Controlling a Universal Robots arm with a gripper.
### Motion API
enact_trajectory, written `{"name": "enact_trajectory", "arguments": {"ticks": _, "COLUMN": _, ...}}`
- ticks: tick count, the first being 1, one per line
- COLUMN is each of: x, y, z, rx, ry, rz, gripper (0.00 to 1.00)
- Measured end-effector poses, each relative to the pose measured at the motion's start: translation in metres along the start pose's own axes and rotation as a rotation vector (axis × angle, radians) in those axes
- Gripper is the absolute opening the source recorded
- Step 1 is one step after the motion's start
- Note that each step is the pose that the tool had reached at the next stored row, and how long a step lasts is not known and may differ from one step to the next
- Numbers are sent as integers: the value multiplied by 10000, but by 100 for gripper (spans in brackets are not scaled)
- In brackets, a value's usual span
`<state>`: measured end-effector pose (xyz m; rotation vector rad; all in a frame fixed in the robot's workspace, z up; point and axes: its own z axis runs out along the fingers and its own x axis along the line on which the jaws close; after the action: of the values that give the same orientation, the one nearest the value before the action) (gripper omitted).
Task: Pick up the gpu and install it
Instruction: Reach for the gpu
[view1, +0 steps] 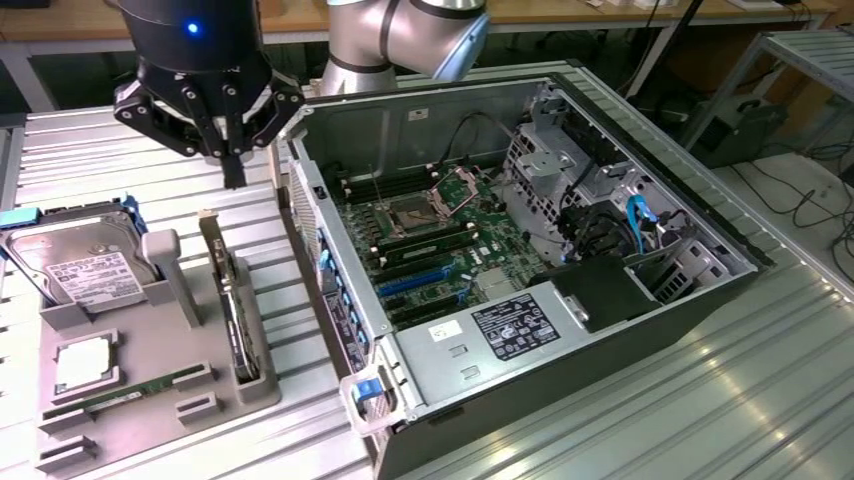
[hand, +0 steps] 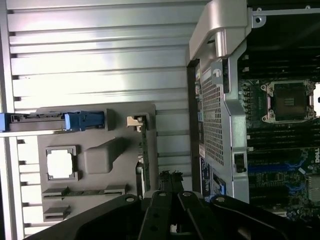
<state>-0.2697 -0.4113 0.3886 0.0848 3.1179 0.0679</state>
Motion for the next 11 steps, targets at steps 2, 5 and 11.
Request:
{"name": "enact_trajectory", "arguments": {"ticks": 2, "x": 31, "y": -8, "z": 0, "rx": 0, "ry": 1, "rz": -7, "gripper": 11}}
{"name": "enact_trajectory", "arguments": {"ticks": 5, "x": 71, "y": -17, "z": 2, "rx": 0, "ry": 1, "rz": -16, "gripper": 11}}
{"name": "enact_trajectory", "arguments": {"ticks": 11, "x": 161, "y": -35, "z": 5, "rx": -1, "ry": 1, "rz": -34, "gripper": 11}}
